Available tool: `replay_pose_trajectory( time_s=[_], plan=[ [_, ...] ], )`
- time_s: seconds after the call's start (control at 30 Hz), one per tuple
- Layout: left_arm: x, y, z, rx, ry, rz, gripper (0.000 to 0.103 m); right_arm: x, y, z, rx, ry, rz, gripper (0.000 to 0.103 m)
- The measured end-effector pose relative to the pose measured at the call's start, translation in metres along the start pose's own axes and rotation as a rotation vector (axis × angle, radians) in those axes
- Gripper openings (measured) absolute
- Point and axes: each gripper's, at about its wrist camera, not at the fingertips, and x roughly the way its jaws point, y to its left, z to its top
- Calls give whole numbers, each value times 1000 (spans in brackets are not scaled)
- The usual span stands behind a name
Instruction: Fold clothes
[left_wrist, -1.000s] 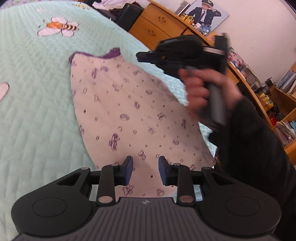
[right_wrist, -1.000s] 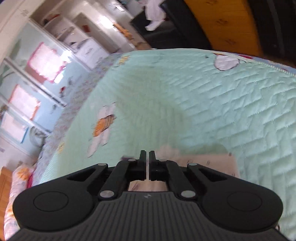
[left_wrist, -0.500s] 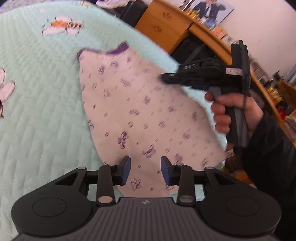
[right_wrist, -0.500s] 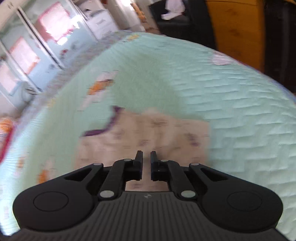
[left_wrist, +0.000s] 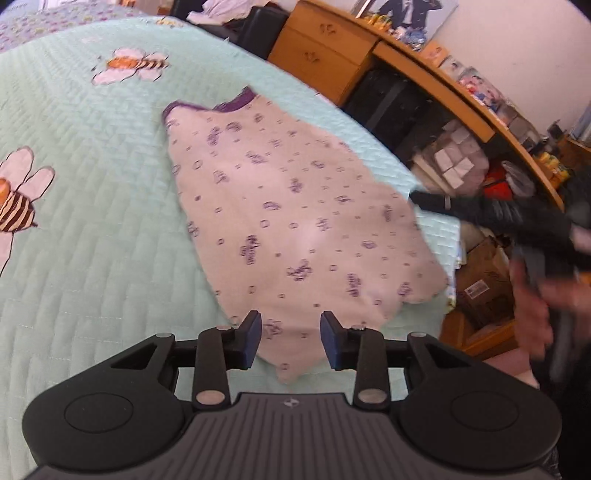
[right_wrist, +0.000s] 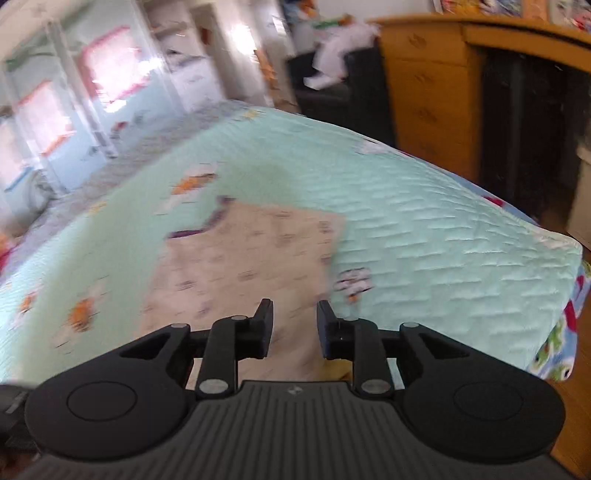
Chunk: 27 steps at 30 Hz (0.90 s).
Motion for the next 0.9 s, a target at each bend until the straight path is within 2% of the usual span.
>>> replay_pose_trajectory(
  time_s=[0.03,0.07,0.1,0.17,0.23,0.27,0.33,0.43,0.5,0.53,0.6,0.63,0.67,0.73,0.9],
  plan=[
    [3,-1,0,4,7,6,38,-1,7,-8,-33,27,18,34],
    [8,-1,0,5,27,18,39,2,12,-16,-68,70,27,35],
    [11,-1,-2,-4,51,31,38,2,9,-20,-68,75,8,35],
    [3,1,-7,-40,50,45,38,-4,-6,-22,-30,40,-64,35],
    [-10,-4,-11,-23,24,28,39,-10,-22,-23,9,5,-135,36],
    [-15,-6,-13,-11,15,24,40,-17,-19,-25,3,-6,-122,36],
    [-15,-10,-14,1,22,20,41,-35,-2,-29,-36,-19,-44,37],
    [-6,-17,-17,15,65,69,41,-31,-6,-38,30,27,-96,36],
    [-11,-26,-20,53,66,112,40,-25,-12,-44,85,64,-145,31],
    [-18,-33,-20,85,56,115,41,-22,-15,-47,112,82,-170,35],
    [-30,-47,-19,142,35,132,45,-44,-4,-45,108,18,-161,35],
    [-34,-53,-15,157,25,158,50,-57,9,-43,68,-17,-168,40],
    [-38,-60,-12,172,14,184,54,-67,23,-39,25,-38,-179,53],
    [-47,-73,-5,191,-13,232,57,-79,50,-32,-35,-55,-208,70],
    [-71,-94,4,205,-67,317,65,-100,85,-14,-44,-88,-213,72]
  ],
)
